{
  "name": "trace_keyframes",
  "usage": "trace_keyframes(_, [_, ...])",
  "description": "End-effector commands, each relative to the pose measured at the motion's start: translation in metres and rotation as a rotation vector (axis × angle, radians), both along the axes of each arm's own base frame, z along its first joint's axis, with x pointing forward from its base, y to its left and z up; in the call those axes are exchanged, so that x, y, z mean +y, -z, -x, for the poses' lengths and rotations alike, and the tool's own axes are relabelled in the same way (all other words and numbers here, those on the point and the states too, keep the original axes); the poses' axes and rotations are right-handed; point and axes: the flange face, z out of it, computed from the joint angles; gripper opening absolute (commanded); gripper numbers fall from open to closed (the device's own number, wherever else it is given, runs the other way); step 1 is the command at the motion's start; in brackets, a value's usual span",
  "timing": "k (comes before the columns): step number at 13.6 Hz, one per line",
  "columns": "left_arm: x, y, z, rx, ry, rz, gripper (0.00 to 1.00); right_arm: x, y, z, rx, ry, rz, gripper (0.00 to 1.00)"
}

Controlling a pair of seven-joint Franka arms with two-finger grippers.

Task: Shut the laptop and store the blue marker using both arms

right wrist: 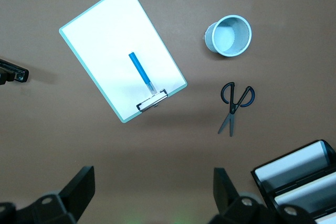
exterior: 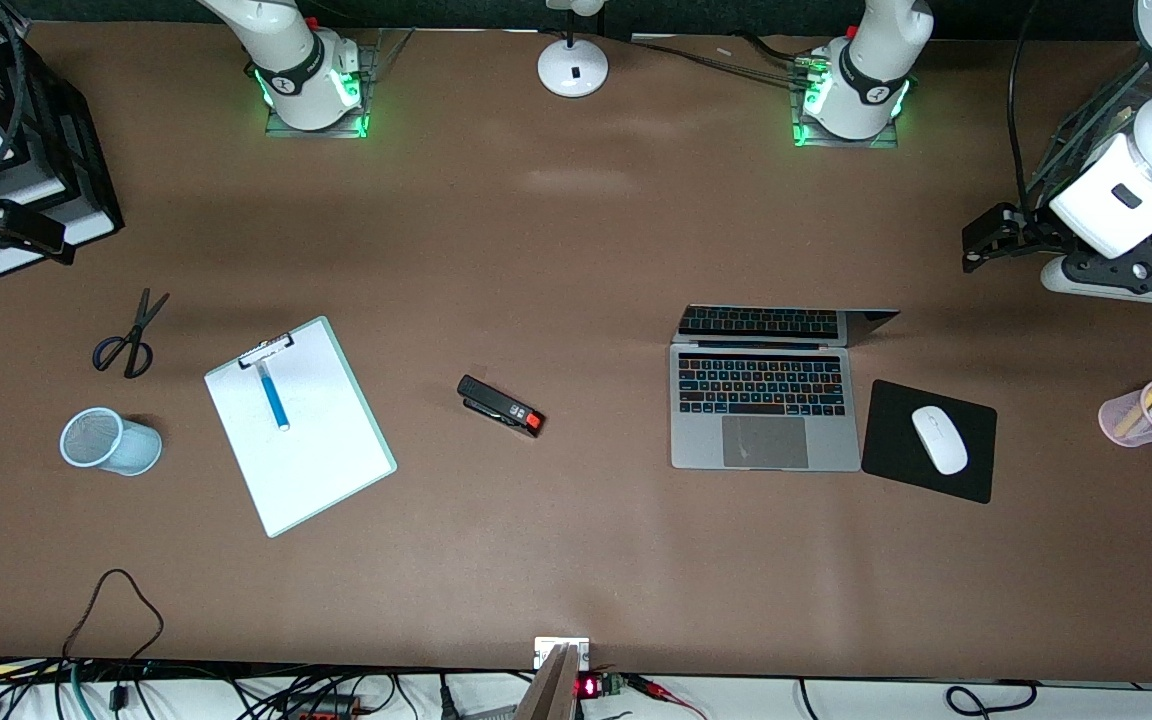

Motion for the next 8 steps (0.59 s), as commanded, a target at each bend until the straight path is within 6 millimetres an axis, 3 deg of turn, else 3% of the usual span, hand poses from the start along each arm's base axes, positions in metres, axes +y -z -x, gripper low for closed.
trace_keyframes(1, [0.001, -0.006, 0.004, 0.0, 0.024, -0.018, 1.0, 0.002, -0.006, 0.007, 0.001, -0.003, 0.009, 1.0])
trace_keyframes(6, [0.002, -0.001, 0.001, 0.009, 0.023, -0.017, 1.0, 0.001, 0.0, 0.004, 0.01, 0.003, 0.005, 1.0])
trace_keyframes(8, [0.005, 0.0, 0.0, 0.011, 0.007, -0.009, 1.0, 0.002, 0.015, -0.003, 0.036, -0.007, 0.006, 1.0])
